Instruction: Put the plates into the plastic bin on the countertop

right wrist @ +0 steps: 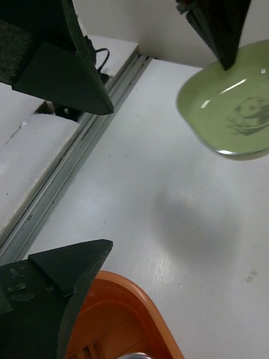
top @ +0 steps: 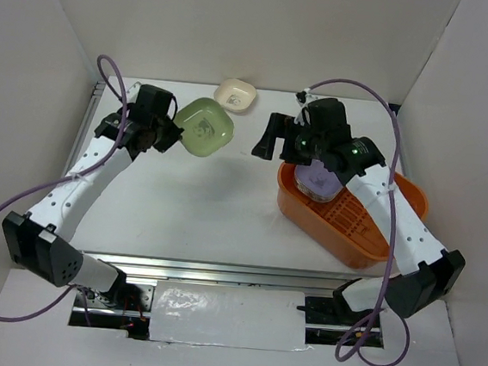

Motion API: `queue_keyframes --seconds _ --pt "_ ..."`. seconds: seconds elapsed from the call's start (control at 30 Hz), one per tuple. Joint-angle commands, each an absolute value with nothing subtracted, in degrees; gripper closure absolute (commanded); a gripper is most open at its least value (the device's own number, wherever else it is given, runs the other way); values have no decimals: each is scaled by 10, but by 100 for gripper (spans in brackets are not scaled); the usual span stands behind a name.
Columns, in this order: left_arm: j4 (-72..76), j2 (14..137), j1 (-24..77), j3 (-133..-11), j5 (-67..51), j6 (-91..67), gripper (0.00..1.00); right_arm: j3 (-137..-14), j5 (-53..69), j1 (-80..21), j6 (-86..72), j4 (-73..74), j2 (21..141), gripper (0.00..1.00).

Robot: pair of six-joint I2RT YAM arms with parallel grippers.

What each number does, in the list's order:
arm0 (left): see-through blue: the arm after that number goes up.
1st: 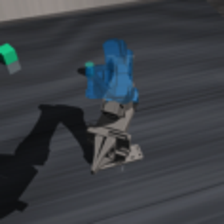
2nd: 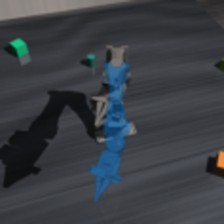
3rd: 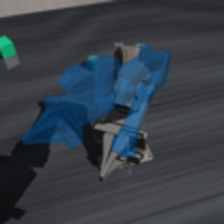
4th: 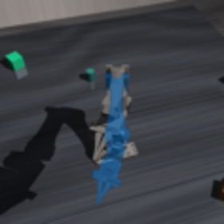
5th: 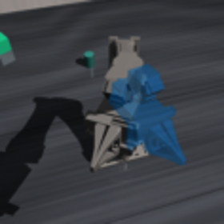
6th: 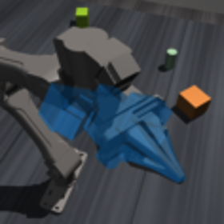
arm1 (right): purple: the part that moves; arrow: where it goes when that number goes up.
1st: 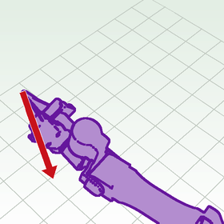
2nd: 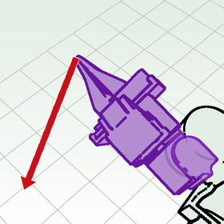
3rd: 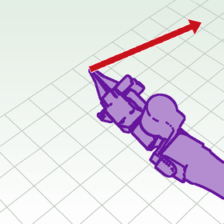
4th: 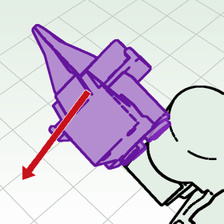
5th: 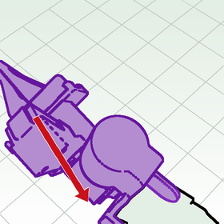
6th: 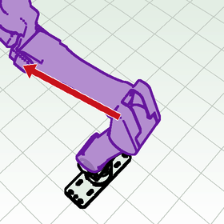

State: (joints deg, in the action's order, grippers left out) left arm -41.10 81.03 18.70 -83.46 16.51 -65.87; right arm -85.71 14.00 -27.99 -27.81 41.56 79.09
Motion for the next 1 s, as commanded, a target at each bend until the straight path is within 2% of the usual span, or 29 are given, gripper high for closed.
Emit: queue_keyframes --seconds 0.0,0.2,0.37,0.53,0.73,0.77,0.8,0.83,0.87,0.9,0.93,0.97 --pt "-568 787 205 -874 172 -612 100 -904 26 -314 -237 440 759 0" --pt "-633 760 221 -893 85 -541 100 -918 26 -360 -203 458 786 0" --pt "-666 762 236 -894 45 -491 100 -893 54 -395 -208 414 798 3" --pt "-640 752 232 -877 5 -455 100 -946 2 -461 -231 443 875 7" --pt "-638 750 228 -902 -40 -416 100 -953 -74 -480 -307 475 938 16" --pt "-635 745 225 -898 -47 -412 100 -953 -81 -481 -324 478 942 26" --pt "-632 744 222 -896 -54 -409 100 -952 -84 -483 -334 479 942 32" --pt "-630 744 209 -891 -65 -399 100 -951 -92 -483 -349 477 938 43" --pt "-627 744 205 -889 -75 -393 100 -948 -100 -487 -357 475 932 84" --pt "-618 743 197 -889 -90 -389 97 -945 -117 -490 -366 473 926 98" --pt "-619 744 193 -895 -86 -383 81 -944 -146 -494 -385 476 915 100" --pt "-626 744 190 -903 -75 -385 27 -944 -160 -491 -396 484 912 100"
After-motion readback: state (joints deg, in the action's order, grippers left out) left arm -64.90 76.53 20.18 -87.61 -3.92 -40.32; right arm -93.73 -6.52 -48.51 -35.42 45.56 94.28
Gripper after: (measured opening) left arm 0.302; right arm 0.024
